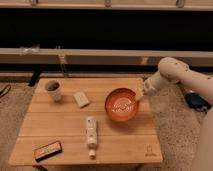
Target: Pick up the ceramic bowl
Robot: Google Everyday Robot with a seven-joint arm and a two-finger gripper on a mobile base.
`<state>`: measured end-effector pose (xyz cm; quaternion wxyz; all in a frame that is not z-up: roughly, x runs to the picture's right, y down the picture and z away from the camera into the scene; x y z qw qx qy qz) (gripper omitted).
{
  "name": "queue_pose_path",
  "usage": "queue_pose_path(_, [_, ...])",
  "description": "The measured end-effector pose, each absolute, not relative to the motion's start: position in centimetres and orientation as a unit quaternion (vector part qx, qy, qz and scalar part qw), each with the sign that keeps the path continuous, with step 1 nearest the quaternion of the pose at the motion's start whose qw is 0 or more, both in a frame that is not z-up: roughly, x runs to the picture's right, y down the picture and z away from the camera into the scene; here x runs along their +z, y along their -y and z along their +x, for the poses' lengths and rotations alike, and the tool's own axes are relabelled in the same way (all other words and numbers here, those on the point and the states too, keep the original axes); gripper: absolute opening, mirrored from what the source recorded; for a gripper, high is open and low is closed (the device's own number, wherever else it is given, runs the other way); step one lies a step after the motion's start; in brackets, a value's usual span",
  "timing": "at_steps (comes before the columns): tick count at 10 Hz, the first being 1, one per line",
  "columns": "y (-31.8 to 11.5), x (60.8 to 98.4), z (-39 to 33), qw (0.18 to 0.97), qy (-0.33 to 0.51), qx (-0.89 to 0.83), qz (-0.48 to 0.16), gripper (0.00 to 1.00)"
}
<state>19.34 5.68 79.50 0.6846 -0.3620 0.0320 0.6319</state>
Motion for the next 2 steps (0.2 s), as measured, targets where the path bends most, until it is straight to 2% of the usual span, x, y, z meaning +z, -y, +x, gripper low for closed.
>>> queue_pose_path(2, [-5.69,79.51,19.23,0.685,-0.032,0.631,-0.363,0.00])
